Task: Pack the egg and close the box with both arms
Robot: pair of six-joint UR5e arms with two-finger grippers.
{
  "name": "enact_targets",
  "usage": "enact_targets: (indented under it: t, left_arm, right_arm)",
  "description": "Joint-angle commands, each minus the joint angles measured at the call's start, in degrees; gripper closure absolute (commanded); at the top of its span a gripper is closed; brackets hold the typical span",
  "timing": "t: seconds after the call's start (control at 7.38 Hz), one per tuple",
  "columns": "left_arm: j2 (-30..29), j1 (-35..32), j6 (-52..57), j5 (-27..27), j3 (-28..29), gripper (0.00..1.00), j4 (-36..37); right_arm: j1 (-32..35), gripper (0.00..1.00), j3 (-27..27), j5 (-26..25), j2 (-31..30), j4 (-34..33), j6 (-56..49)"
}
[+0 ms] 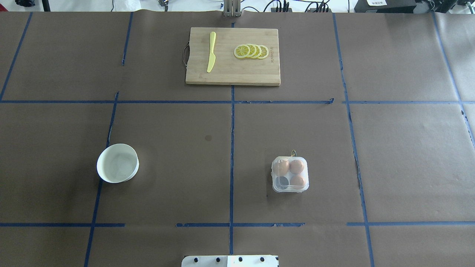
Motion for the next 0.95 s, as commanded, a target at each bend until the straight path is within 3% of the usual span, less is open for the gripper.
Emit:
enact_targets:
  t: [0.0, 0.27, 0.41, 0.54, 0.81]
  left_arm:
    - [0.35, 0.03, 0.01, -0.08, -0.02, 0.00, 0.01]
    - [0.35, 0.03, 0.01, 0.00, -0.02, 0.00, 0.01]
    - [0.35, 0.03, 0.10, 0.00, -0.02, 0.00, 0.01]
    - [0.35, 0.03, 0.10, 0.00, -0.10, 0.00, -0.07]
    - [0.44, 0.03, 0.27, 0.00, -0.02, 0.00, -0.07]
  right_arm:
    - [1.08, 0.00, 0.00, -0.12, -0.77, 0.00, -0.17]
    - [1.44, 0.00, 0.52, -0.99, -0.60, 1.13, 0.61]
    - [1.44, 0.00, 1.92, -0.91, -0.43, 1.93, 6.10]
    - [1.44, 0.00, 5.85, -0.74, -1.12, 2.46, 11.81]
    - [0.92, 0.00, 10.96, -0.12, -4.11, 2.64, 13.54]
